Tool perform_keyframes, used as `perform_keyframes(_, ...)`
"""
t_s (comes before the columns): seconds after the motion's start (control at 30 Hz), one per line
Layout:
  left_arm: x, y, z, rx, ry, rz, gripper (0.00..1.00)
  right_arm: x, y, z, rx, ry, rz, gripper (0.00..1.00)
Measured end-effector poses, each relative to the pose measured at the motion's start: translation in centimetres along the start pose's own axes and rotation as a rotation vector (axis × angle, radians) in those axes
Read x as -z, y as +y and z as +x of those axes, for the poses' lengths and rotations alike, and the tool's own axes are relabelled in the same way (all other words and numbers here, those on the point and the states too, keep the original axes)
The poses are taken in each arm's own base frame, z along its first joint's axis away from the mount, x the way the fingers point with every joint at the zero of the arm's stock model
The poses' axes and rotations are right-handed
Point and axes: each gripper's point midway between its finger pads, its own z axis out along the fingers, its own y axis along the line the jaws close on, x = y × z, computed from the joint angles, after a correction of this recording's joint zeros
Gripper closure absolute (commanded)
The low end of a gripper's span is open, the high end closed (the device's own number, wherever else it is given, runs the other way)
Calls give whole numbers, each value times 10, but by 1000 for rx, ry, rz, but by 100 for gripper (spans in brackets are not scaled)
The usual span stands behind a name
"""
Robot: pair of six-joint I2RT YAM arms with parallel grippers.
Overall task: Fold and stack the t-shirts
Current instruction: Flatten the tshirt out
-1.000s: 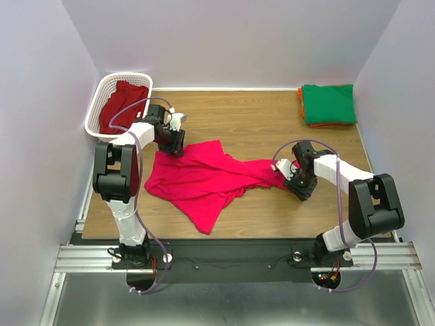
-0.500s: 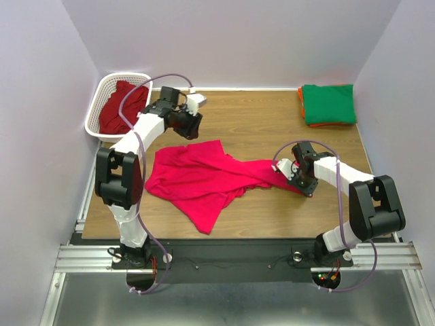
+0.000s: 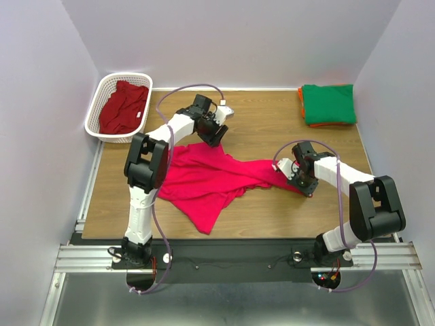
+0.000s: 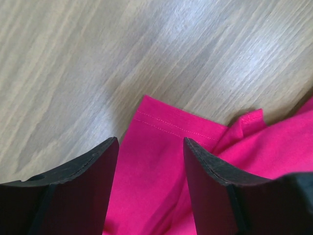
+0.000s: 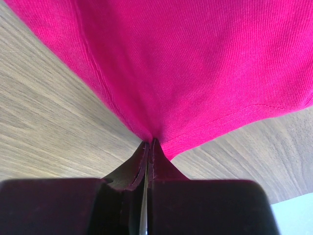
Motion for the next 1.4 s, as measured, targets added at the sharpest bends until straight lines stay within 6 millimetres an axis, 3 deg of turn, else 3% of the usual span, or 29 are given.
perform_keyframes(0.23, -17, -1, 10, -37, 43, -17, 33, 0, 1, 1, -5, 1, -1, 99)
perform_keyframes(0.37, -27, -2, 6, -69, 45, -27, 37, 0, 1, 1, -6, 2, -2, 99)
perform_keyframes(0.47, -31, -3, 0, -96, 37, -33, 50, 0, 1, 1, -9, 2, -2, 99)
perform_keyframes(0.57, -33, -3, -3, -110, 36, -33, 76, 1, 1, 1, -12, 2, -1, 99)
perform_keyframes(0.63, -33, -3, -4, -107, 38, -29, 100, 2, -1, 1, -28, 1, -1, 99)
perform_keyframes(0.77, -22, 4, -4, -56, 23, -19, 100, 15, -21, -2, -100, -22, 24, 99)
perform_keyframes(0.87, 14, 30, -16, 15, -29, -57, 100, 37, -56, -16, -172, -88, 101, 99)
perform_keyframes(0.97, 80, 70, -50, 68, -159, -155, 100, 69, -95, -36, -232, -170, 204, 99)
perform_keyframes(1.03, 147, 95, -81, 82, -293, -254, 100, 96, -118, -51, -256, -228, 274, 99)
perform_keyframes(1.1, 210, 106, -103, 83, -407, -336, 100, 125, -139, -67, -280, -295, 344, 99)
perform_keyframes(1.17, 269, 103, -125, 61, -522, -403, 100, 158, -158, -81, -302, -361, 418, 99)
perform_keyframes(1.23, 323, 87, -145, 28, -634, -446, 100, 191, -175, -91, -328, -424, 488, 99)
perform_keyframes(1.4, 419, 47, -168, -35, -847, -521, 100, 286, -208, -104, -390, -592, 680, 99)
